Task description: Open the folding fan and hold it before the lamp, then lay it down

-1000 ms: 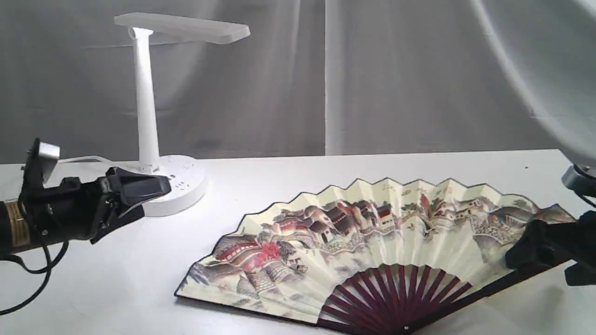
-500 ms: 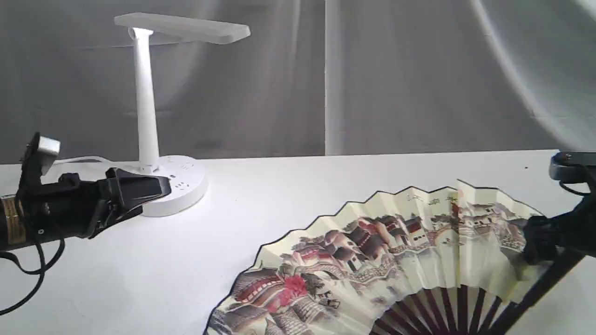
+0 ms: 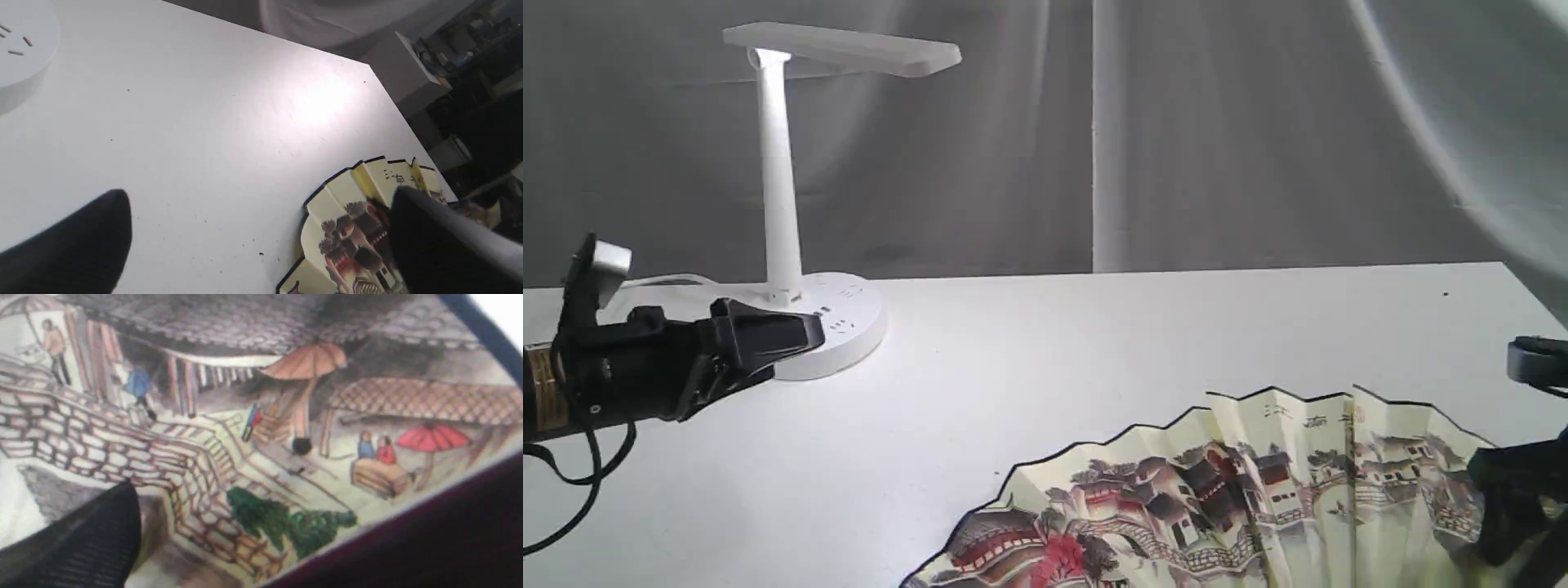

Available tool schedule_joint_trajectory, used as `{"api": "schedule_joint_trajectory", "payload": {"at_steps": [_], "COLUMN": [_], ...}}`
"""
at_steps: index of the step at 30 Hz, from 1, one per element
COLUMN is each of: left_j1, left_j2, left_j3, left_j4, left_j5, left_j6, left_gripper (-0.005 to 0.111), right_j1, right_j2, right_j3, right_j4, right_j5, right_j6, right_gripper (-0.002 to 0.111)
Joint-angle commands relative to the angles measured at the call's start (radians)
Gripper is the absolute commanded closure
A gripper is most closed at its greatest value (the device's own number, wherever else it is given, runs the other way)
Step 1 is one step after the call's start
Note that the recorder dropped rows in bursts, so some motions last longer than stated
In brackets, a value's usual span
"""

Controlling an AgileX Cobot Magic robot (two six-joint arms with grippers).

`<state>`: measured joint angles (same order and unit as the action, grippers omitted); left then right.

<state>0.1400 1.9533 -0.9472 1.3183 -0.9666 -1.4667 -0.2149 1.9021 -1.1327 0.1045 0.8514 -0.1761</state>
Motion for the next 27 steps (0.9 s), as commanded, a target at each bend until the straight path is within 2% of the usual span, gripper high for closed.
{"api": "schedule_joint_trajectory", "payload": {"at_steps": [1,4,6,8,10,12,14,16,18,21,27], "left_j1": [0.0,0.0,0.0,0.0,0.0,0.0,0.0,0.0,0.0,0.0,0.0], "left_j2": [-0.013,-0.013,-0.013,-0.013,-0.013,-0.013,-0.013,-0.013,-0.013,-0.013,-0.013], "left_j3": [0.001,0.001,0.001,0.001,0.001,0.001,0.001,0.001,0.001,0.001,0.001], "left_j4": [0.006,0.008,0.011,0.007,0.016,0.038,0.036,0.018,0.019,0.038,0.01], "left_j5": [-0.001,-0.001,-0.001,-0.001,-0.001,0.006,0.006,0.006,0.006,0.006,0.006], "left_j6": [0.003,0.003,0.003,0.008,0.008,0.008,0.008,0.01,0.01,0.01,0.016], "left_gripper": [0.022,0.022,0.022,0.022,0.022,0.022,0.022,0.022,0.022,0.022,0.022], "right_j1": [-0.009,-0.009,0.01,0.048,0.077,0.075,0.077,0.093,0.08,0.049,0.067], "right_j2": [-0.013,-0.011,-0.013,-0.025,-0.025,-0.032,-0.051,-0.071,-0.068,-0.048,-0.087], "right_j3": [0.002,0.01,-0.003,-0.016,-0.021,-0.026,-0.028,0.001,0.047,0.054,0.054], "right_j4": [-0.035,-0.033,0.019,0.101,0.077,0.089,0.106,0.101,0.129,0.242,0.215], "right_j5": [-0.148,-0.269,-0.308,-0.357,-0.438,-0.453,-0.396,-0.466,-0.627,-0.581,-0.581], "right_j6": [0.067,0.288,0.273,0.157,0.112,0.204,0.209,0.206,0.291,0.409,0.104], "right_gripper": [0.03,0.03,0.03,0.03,0.028,0.022,0.019,0.015,0.011,0.008,0.008]}}
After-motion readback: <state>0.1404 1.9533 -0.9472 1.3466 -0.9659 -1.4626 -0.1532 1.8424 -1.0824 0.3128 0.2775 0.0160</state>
